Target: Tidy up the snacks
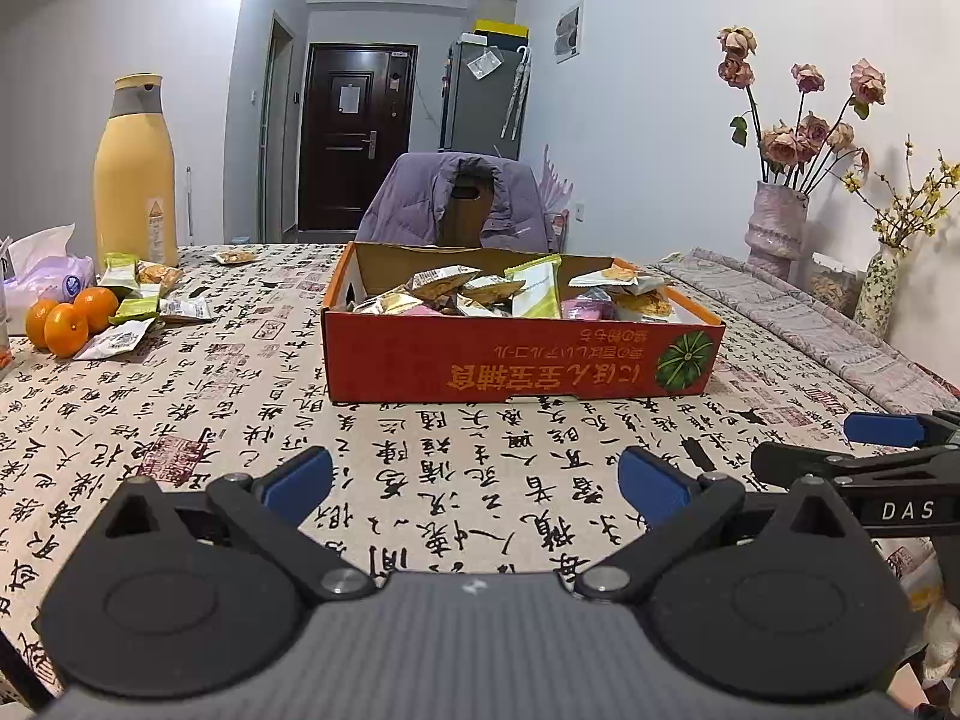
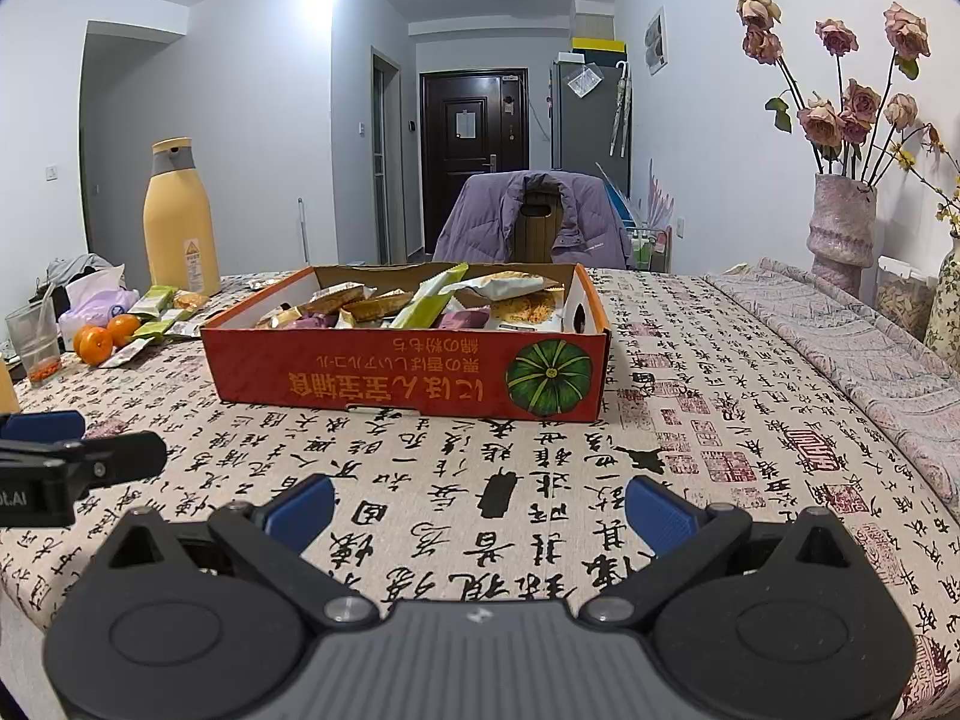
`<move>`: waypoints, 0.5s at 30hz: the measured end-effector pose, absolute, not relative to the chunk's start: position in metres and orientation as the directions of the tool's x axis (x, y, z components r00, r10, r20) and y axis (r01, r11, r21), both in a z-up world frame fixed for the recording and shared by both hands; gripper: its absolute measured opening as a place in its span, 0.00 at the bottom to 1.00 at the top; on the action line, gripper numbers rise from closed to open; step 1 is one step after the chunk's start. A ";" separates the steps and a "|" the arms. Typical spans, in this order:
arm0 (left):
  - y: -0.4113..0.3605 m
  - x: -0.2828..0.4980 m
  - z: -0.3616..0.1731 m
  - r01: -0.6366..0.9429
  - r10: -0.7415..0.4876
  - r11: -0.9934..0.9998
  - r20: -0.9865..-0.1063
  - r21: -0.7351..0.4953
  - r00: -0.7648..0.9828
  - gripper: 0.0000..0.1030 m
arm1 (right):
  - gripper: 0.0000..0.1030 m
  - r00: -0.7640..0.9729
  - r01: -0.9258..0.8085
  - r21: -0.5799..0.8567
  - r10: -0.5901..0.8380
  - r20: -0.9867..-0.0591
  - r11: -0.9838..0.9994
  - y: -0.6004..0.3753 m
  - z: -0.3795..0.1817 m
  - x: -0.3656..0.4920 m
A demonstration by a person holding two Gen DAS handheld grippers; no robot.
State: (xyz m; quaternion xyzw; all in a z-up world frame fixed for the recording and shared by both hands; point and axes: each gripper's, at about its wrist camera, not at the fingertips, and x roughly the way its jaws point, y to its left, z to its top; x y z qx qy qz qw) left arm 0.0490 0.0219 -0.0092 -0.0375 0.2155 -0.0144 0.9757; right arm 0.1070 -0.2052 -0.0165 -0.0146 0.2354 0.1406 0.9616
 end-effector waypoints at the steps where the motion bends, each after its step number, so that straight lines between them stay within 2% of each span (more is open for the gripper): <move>1: 0.022 0.049 -0.009 0.012 -0.045 0.997 -0.420 -0.081 0.906 1.00 | 1.00 0.850 -0.277 0.038 0.263 -0.457 0.960 -0.205 -0.016 0.107; 15: 0.021 0.048 -0.010 0.012 -0.044 0.997 -0.421 -0.078 0.906 1.00 | 1.00 0.849 -0.277 0.038 0.263 -0.457 0.960 -0.205 -0.016 0.107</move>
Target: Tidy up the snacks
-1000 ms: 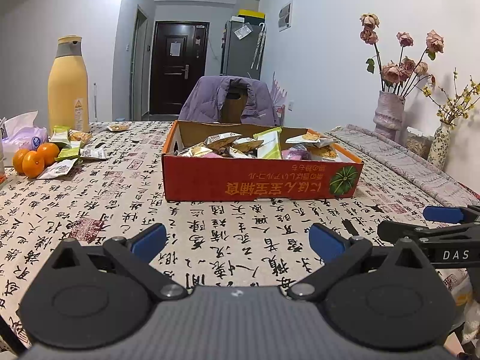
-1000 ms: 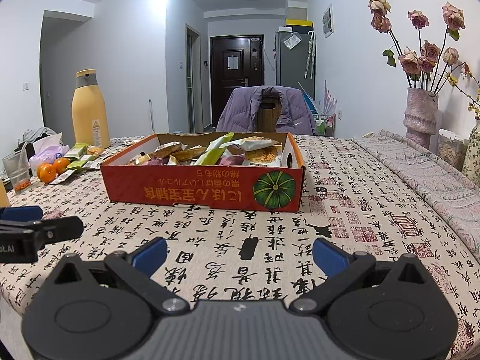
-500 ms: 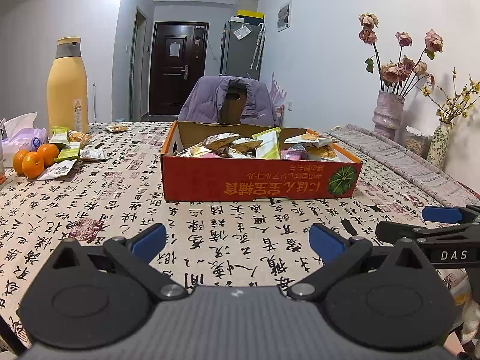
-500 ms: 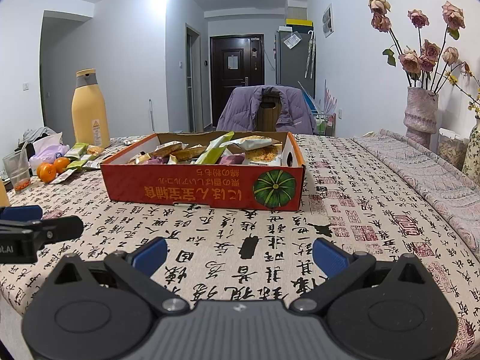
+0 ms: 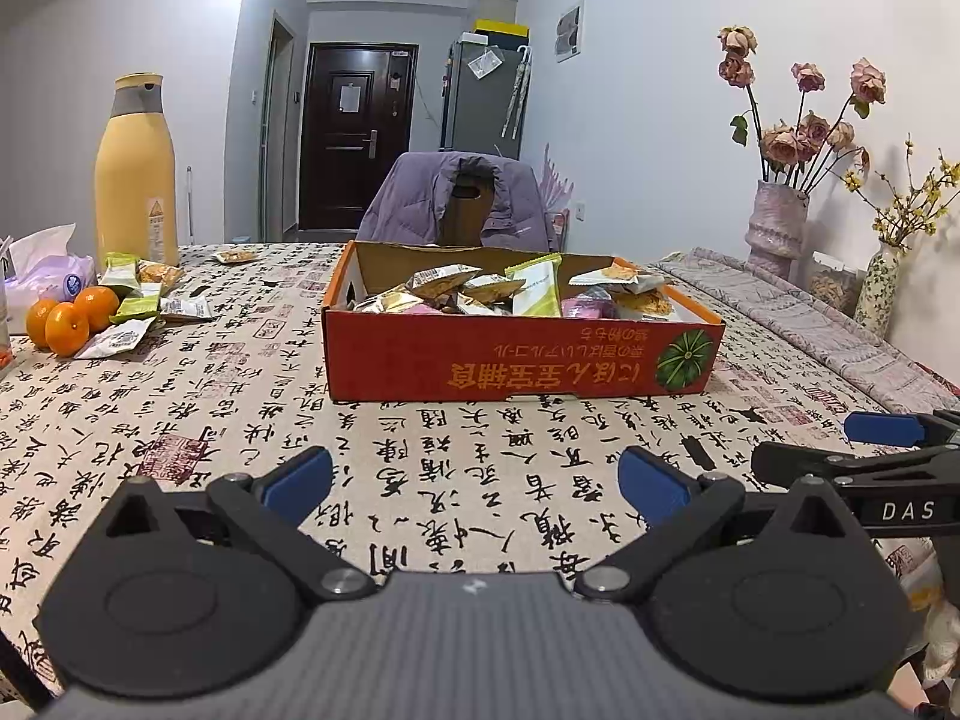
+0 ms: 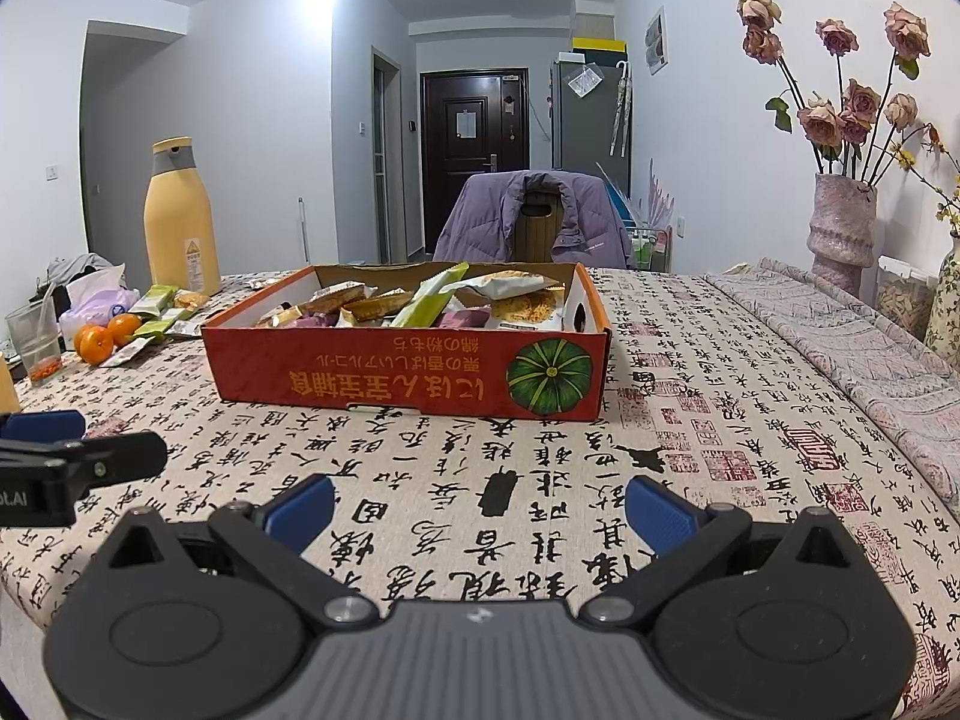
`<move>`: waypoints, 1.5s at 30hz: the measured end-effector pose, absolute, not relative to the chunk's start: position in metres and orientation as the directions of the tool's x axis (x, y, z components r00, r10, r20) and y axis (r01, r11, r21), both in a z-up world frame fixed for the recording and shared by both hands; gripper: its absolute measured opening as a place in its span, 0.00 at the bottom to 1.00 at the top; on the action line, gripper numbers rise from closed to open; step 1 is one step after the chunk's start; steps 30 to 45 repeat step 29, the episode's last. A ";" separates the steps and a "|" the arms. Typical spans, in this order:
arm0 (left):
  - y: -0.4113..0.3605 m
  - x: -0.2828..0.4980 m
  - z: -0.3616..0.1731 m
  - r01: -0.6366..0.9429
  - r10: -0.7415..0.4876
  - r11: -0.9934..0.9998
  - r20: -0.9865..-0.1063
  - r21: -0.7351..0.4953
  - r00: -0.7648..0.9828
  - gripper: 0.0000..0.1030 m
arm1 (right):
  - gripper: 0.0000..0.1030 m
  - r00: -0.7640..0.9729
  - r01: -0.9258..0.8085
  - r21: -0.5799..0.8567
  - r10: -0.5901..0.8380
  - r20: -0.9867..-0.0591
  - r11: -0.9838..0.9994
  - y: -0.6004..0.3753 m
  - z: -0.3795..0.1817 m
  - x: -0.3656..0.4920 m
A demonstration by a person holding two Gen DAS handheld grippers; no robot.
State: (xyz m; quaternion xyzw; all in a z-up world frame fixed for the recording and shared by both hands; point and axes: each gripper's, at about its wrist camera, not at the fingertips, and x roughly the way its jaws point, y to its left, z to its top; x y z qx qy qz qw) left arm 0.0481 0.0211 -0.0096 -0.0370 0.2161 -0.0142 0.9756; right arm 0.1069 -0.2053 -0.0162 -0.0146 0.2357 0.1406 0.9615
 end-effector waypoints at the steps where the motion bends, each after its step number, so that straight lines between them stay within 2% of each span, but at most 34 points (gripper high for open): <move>1: 0.021 0.048 -0.010 0.012 -0.044 0.997 -0.421 -0.079 0.906 1.00 | 1.00 0.849 -0.277 0.038 0.264 -0.457 0.960 -0.205 -0.016 0.107; 45: 0.023 0.046 -0.011 0.029 -0.063 0.996 -0.414 -0.089 0.908 1.00 | 1.00 0.846 -0.278 0.039 0.264 -0.463 0.960 -0.206 -0.017 0.106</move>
